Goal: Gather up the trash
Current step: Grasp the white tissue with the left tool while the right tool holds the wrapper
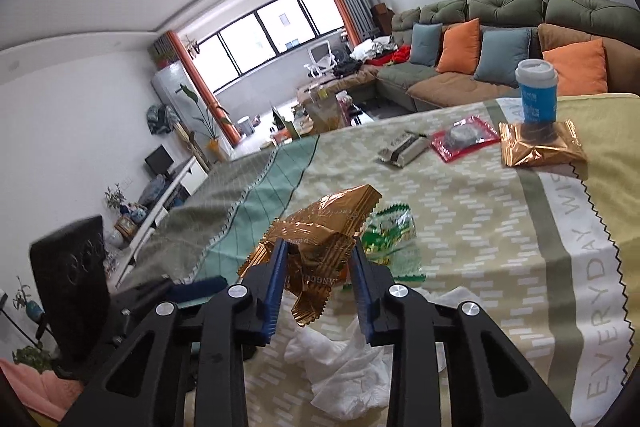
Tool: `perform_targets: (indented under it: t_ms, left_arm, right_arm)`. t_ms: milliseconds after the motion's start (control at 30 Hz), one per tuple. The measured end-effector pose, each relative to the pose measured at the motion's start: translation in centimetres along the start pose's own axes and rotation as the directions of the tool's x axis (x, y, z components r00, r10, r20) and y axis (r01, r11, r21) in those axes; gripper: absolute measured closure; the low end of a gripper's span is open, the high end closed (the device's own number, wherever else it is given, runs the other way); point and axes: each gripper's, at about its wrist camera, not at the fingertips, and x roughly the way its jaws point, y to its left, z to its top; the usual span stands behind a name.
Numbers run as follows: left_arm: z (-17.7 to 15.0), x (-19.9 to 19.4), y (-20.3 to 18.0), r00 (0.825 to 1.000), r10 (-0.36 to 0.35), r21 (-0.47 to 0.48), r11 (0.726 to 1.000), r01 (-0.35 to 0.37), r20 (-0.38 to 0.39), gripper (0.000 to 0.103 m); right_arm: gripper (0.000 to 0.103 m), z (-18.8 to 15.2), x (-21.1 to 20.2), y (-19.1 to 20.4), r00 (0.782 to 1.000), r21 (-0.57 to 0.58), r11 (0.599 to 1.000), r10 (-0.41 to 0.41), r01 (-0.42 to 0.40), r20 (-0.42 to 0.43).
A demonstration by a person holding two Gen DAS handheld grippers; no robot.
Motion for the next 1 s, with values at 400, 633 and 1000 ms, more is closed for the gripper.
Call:
perform_targets:
  t_ms: [400,633,1000]
  left_arm:
    - [0.8,3.2,-2.8,0.982,-0.153,0.039,0.987,0.158,-0.113,0.026]
    - [0.3,4.9,-5.0,0.981,-0.121,0.102,0.985,0.137,-0.150,0.033]
    - [-0.3,4.2,-4.9,0.982,-0.108,0.137,0.982,0.129,-0.154,0.093]
  right_arm:
    - [0.072,0.0,-2.4,-1.9,0.998,0.064,0.997,-0.038,0.035,0.047]
    - [0.072,0.0,-2.8,-2.1,0.998,0.073,0.996,-0.046,0.042,0.051]
    - [0.072,-0.1,-2.8,-1.9,0.998,0.074,0.997,-0.037,0.033,0.053]
